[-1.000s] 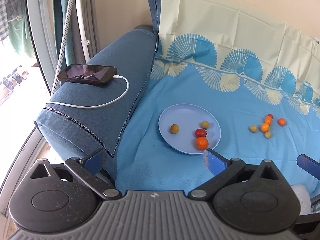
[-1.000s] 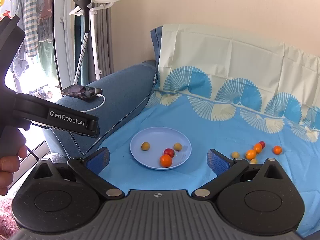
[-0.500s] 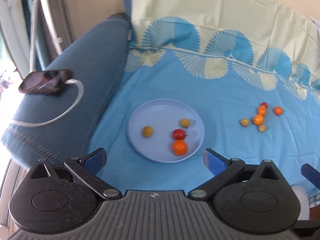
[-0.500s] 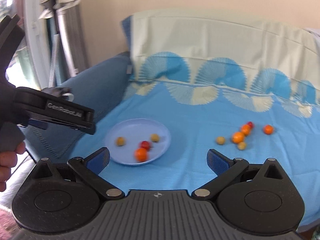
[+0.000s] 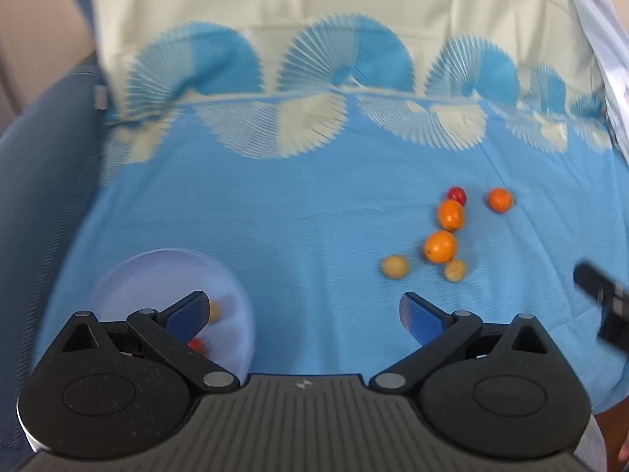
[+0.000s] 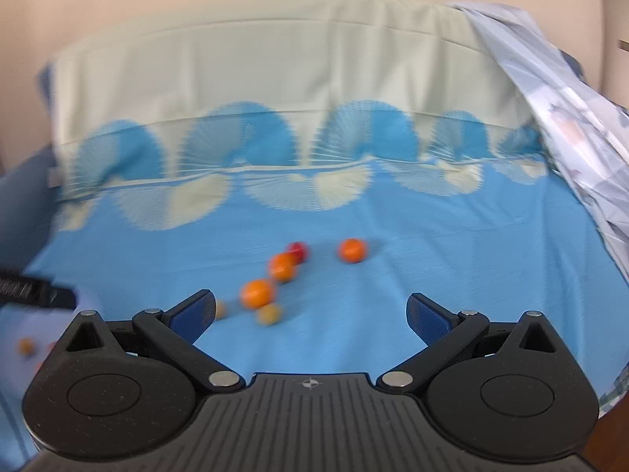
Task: Organize fruits
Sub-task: 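Grasp a yellow plum with the left tool while the right tool grasps a tangerine, then carry the yellow plum and tangerine over the light-blue plate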
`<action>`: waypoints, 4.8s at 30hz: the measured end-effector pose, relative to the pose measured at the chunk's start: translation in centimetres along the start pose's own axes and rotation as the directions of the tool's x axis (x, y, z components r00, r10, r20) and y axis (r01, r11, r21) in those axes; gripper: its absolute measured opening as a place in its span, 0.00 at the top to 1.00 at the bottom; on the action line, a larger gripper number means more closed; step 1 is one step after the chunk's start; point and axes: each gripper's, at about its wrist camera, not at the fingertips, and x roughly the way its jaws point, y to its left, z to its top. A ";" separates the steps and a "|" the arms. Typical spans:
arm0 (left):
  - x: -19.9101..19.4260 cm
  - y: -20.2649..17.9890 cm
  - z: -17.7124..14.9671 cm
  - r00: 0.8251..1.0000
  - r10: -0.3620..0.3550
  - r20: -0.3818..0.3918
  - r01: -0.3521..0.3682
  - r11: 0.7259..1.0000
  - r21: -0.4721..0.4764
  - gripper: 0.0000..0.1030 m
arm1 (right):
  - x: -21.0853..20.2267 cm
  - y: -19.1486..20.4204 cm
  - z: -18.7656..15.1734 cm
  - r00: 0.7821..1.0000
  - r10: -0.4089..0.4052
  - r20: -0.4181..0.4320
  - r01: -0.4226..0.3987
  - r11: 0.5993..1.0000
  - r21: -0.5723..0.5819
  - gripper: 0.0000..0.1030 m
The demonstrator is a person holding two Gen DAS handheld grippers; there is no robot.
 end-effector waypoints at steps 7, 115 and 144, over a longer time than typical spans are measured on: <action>9.6 -4.5 2.0 0.997 -0.015 -0.075 0.020 0.997 0.069 0.00 | 12.5 -3.6 1.1 0.996 -0.036 -0.083 0.038 0.999 0.018 0.01; -19.8 19.1 -14.6 0.996 -0.001 0.087 0.027 0.953 -0.303 0.70 | -20.1 19.3 -6.4 0.852 0.494 -0.174 -0.523 0.791 -0.318 0.64; -3.5 20.7 -5.6 0.997 0.047 -0.066 -0.065 0.955 -0.291 0.70 | -4.2 24.5 -4.3 0.875 0.422 -0.239 -0.480 0.819 -0.313 0.64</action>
